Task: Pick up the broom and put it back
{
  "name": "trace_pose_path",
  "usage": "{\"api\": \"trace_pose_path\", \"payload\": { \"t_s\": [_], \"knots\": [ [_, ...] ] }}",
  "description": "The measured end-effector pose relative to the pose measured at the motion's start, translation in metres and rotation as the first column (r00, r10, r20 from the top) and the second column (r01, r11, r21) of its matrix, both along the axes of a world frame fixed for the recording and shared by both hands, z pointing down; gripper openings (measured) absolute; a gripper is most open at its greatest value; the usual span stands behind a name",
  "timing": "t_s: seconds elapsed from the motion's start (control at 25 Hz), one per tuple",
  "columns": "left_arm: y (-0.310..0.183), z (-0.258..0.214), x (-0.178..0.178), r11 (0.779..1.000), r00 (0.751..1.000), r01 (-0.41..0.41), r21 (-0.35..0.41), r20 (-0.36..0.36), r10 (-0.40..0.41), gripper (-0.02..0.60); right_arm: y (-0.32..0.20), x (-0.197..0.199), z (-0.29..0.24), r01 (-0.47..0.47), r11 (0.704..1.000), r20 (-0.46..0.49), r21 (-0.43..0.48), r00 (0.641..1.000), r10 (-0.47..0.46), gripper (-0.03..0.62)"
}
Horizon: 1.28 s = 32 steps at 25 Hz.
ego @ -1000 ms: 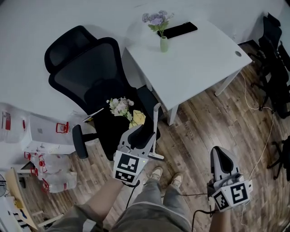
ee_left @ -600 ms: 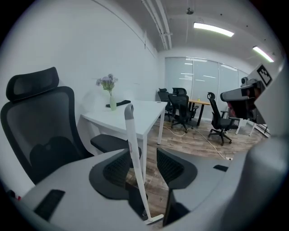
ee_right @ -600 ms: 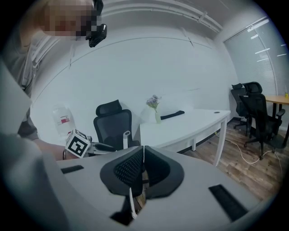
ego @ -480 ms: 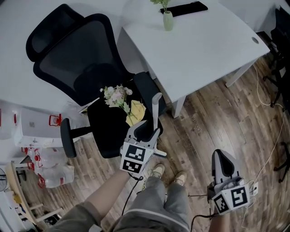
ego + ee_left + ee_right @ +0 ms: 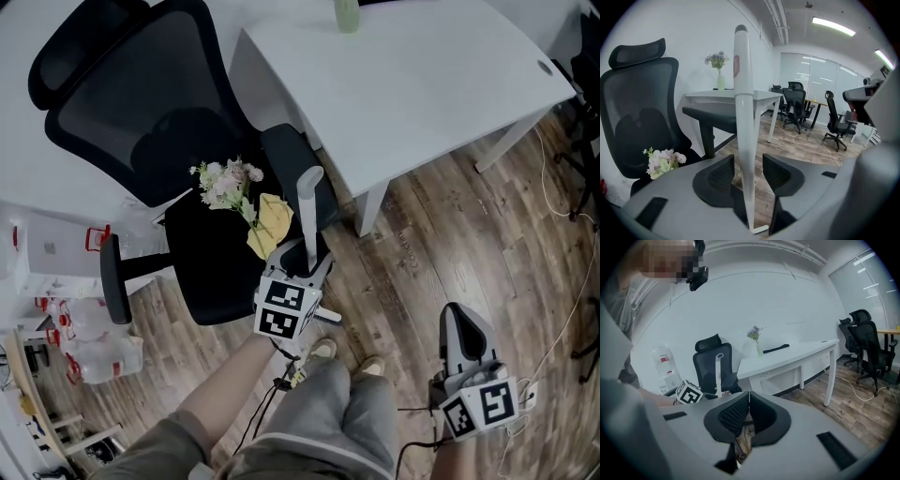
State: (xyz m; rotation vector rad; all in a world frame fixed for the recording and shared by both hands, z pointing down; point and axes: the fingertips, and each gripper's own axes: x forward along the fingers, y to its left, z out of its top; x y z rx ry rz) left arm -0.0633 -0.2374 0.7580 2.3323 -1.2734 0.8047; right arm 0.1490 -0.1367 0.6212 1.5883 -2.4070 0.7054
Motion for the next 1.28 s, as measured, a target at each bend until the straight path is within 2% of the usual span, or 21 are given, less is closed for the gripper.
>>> {"api": "trace_pose_path", "payload": {
  "t_s": [0.04,0.08,0.16,0.36,0.68,0.88,1.28],
  "knots": [
    [-0.002,0.003,-0.001,1.0,1.0,0.006,0.003,0.004,-0.006,0.191,0.0,0.001,0.003,-0.002,1.0,0.0,0.0,1.0,0.002,0.032],
    [-0.003,0.005,-0.002,1.0,1.0,0.011,0.008,0.006,-0.011,0.138,-0.001,0.003,0.006,-0.003,1.0,0.0,0.001,1.0,0.003,0.032],
    [-0.003,0.005,-0.002,1.0,1.0,0.022,0.01,0.008,-0.022,0.1,-0.001,0.005,0.009,-0.007,1.0,0.0,0.0,1.0,0.007,0.032],
    [0.015,-0.001,0.002,0.999,1.0,0.016,-0.047,0.009,-0.015,0.095,0.005,0.008,-0.005,-0.003,1.0,-0.006,-0.009,1.0,0.003,0.032],
    [0.082,-0.031,0.013,0.99,0.998,-0.025,-0.142,0.055,0.033,0.094,0.023,0.015,-0.081,-0.016,1.0,-0.022,0.02,1.0,0.016,0.032],
    [0.107,-0.08,0.023,0.987,0.998,-0.042,-0.155,0.034,0.048,0.094,0.04,0.021,-0.129,-0.048,0.998,-0.031,0.033,0.998,0.049,0.032],
    [0.098,-0.229,0.068,0.993,0.992,-0.102,-0.056,-0.086,0.097,0.094,0.062,0.061,-0.238,-0.151,0.981,-0.054,0.122,0.986,0.159,0.032]
  ]
}}
